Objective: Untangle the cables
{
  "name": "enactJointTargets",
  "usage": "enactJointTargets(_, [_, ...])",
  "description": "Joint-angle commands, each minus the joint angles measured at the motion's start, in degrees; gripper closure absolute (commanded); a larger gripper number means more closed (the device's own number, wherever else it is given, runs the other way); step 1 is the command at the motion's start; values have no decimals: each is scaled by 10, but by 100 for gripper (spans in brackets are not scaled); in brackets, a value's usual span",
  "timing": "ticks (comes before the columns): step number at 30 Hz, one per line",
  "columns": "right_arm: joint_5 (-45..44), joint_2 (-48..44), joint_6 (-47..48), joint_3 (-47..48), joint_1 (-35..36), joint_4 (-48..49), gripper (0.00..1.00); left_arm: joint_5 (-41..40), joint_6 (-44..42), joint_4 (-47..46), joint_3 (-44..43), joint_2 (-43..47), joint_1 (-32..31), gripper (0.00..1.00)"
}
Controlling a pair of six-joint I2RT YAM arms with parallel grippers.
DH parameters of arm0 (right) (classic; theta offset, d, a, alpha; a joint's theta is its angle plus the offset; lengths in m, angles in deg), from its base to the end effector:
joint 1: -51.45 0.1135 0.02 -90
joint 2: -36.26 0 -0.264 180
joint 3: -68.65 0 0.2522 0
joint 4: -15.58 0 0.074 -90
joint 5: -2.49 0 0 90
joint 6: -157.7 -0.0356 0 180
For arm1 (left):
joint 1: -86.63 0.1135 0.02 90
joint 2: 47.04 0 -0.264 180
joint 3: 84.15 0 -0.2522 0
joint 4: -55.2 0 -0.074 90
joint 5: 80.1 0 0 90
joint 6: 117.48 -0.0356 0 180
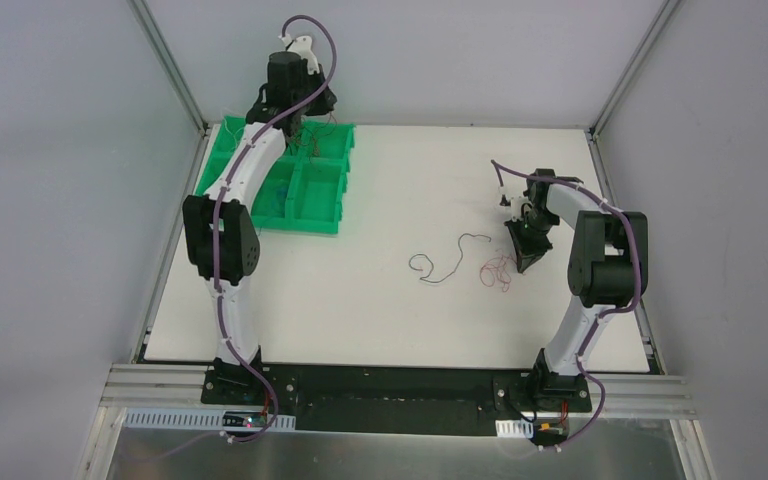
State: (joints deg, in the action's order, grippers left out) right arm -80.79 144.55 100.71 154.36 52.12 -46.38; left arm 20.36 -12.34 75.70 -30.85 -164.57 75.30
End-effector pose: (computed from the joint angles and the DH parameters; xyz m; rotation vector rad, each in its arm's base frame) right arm 0.3461 0.0082 0.1585 -0.8815 2.8830 0.1300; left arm 0.4869 -0.1042 0.3664 0.0746 1.7903 -0.4945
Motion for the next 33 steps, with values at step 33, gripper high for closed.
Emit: enactJointTargets(33, [14,6,-5,-14,0,-11,100,-114,20,-5,-58,138,-5,100])
